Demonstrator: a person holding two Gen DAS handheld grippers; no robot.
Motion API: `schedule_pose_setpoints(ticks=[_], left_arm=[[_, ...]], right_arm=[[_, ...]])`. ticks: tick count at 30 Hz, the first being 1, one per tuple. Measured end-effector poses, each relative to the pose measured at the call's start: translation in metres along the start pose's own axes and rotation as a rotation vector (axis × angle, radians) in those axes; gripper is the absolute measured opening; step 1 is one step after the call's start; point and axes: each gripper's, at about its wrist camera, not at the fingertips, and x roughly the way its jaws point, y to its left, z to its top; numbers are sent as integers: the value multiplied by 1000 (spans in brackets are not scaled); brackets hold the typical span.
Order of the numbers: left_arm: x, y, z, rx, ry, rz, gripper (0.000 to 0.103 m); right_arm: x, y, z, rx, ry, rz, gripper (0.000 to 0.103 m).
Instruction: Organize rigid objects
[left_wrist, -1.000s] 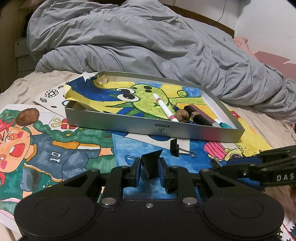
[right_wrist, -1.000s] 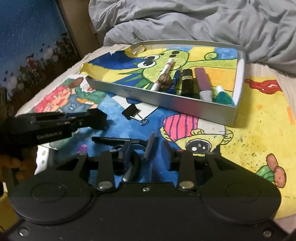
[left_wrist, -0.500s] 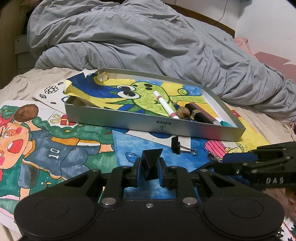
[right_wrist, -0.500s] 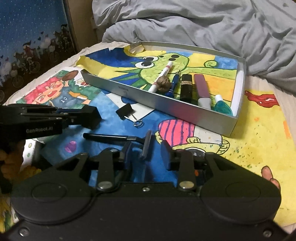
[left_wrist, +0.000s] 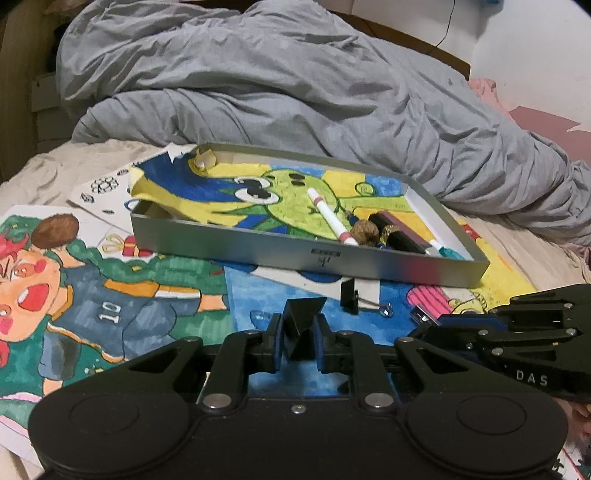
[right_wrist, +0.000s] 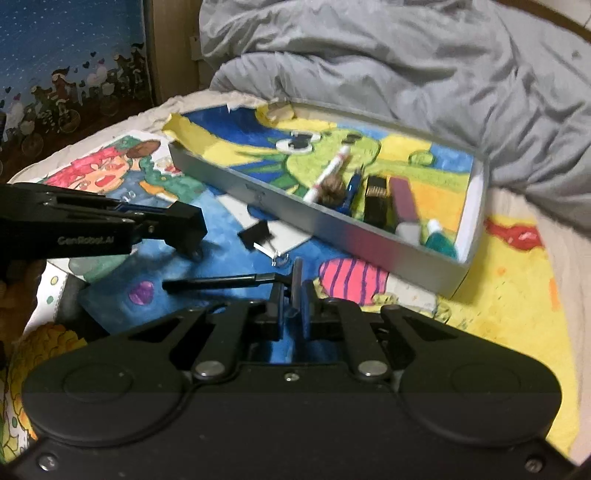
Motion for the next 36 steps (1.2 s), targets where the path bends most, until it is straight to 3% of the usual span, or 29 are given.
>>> schedule_pose_setpoints(ticks=[16,25,28,36], left_arm=[[-25,-23,42,-2,-128,30,17],[-12,-32,69,-31,-190,24,17],[1,-34,78,-44,-205,26,17],[53,-36,85,-83,-179,35,17]], right_arm=[[-60,-27,31,85,-242,-61,2],[-69,-74,35,272,-388,-65,2],[-61,-90,29,348,-399,-53,2],[-28,-109,9,403,-333,-92,2]])
